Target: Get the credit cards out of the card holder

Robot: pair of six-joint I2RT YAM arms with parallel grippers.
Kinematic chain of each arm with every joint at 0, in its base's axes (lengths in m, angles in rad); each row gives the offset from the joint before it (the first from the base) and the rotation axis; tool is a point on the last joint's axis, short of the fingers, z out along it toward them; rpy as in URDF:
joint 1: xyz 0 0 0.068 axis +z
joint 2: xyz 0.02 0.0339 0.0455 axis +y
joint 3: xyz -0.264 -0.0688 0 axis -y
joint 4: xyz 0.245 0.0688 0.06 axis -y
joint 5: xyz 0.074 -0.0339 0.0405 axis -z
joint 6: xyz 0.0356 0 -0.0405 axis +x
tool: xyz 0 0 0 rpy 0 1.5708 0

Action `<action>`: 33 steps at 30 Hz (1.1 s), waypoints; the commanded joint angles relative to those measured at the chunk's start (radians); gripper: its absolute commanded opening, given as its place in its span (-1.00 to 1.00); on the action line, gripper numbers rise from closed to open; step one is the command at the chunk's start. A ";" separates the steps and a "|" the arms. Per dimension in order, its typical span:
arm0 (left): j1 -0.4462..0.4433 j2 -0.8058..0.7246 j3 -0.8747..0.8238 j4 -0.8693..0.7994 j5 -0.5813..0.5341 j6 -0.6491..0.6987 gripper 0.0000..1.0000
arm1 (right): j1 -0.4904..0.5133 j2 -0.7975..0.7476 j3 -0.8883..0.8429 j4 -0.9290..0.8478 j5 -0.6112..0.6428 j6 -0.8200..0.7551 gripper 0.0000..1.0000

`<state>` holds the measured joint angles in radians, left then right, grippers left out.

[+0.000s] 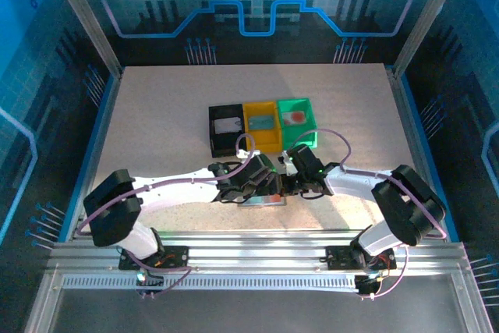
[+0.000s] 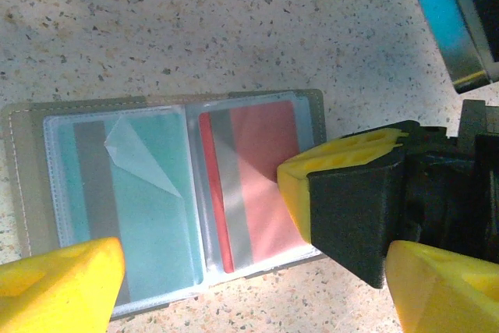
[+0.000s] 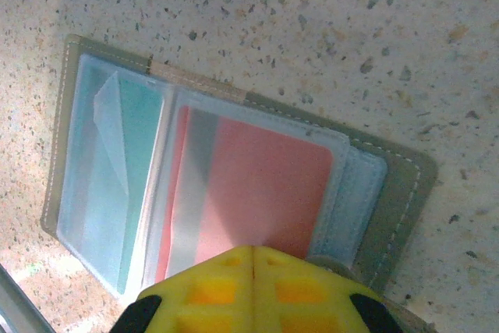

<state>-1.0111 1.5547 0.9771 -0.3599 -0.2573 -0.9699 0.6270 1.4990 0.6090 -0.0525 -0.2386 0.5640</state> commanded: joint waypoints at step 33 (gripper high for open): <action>-0.002 0.056 -0.066 -0.140 -0.095 -0.052 0.44 | -0.002 0.012 -0.010 -0.026 0.022 -0.011 -1.00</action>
<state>-1.0111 1.6279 0.9054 -0.4545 -0.3122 -1.0145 0.6212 1.4986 0.6094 -0.0509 -0.2356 0.5602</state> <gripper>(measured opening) 0.726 0.039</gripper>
